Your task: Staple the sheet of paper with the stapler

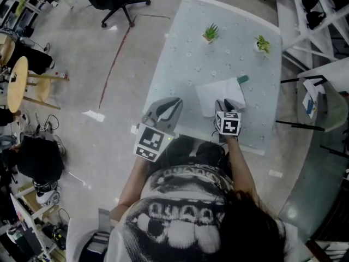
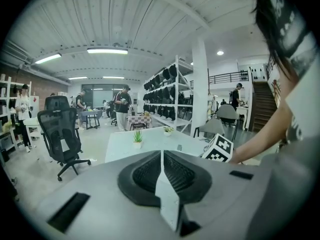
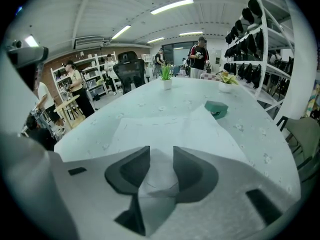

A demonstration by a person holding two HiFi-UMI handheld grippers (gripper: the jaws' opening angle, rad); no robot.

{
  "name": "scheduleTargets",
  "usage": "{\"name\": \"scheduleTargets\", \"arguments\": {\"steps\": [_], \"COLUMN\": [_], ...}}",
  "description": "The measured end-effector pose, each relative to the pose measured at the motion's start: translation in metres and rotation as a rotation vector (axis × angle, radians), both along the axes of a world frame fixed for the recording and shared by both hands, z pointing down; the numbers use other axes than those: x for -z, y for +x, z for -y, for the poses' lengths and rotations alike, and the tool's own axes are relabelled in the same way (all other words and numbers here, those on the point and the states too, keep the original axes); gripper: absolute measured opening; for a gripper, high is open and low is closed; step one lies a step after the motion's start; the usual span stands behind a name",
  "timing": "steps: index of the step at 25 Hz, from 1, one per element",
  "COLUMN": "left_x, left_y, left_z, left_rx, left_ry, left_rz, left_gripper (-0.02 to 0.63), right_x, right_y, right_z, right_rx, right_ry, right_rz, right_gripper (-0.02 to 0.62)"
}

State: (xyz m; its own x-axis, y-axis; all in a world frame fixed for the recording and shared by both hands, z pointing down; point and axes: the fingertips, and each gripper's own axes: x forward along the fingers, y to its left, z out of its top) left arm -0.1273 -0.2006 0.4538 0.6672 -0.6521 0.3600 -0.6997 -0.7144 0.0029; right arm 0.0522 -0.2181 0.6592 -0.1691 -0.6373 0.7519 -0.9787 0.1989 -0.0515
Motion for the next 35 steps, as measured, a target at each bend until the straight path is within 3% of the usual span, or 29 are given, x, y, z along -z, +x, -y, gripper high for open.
{"name": "scheduleTargets", "arguments": {"steps": [14,26,35], "left_x": [-0.004,-0.008,-0.008], "left_y": [-0.003,-0.012,-0.019], "left_z": [-0.001,-0.001,0.002], "left_rx": [0.024,0.042,0.058], "left_ry": [-0.016,-0.019,-0.019], "left_rz": [-0.016,-0.018,-0.017], "left_gripper": [0.015,0.015,0.015], "right_x": [0.001,0.0,0.003], "right_y": [0.006,0.038,0.039], "right_z": [-0.003,-0.001,-0.004], "right_rx": [-0.009,-0.005,0.113], "right_ry": [-0.037,-0.046,-0.068], "right_rz": [0.129,0.082,0.03], "right_gripper": [0.118,0.118,0.144]}}
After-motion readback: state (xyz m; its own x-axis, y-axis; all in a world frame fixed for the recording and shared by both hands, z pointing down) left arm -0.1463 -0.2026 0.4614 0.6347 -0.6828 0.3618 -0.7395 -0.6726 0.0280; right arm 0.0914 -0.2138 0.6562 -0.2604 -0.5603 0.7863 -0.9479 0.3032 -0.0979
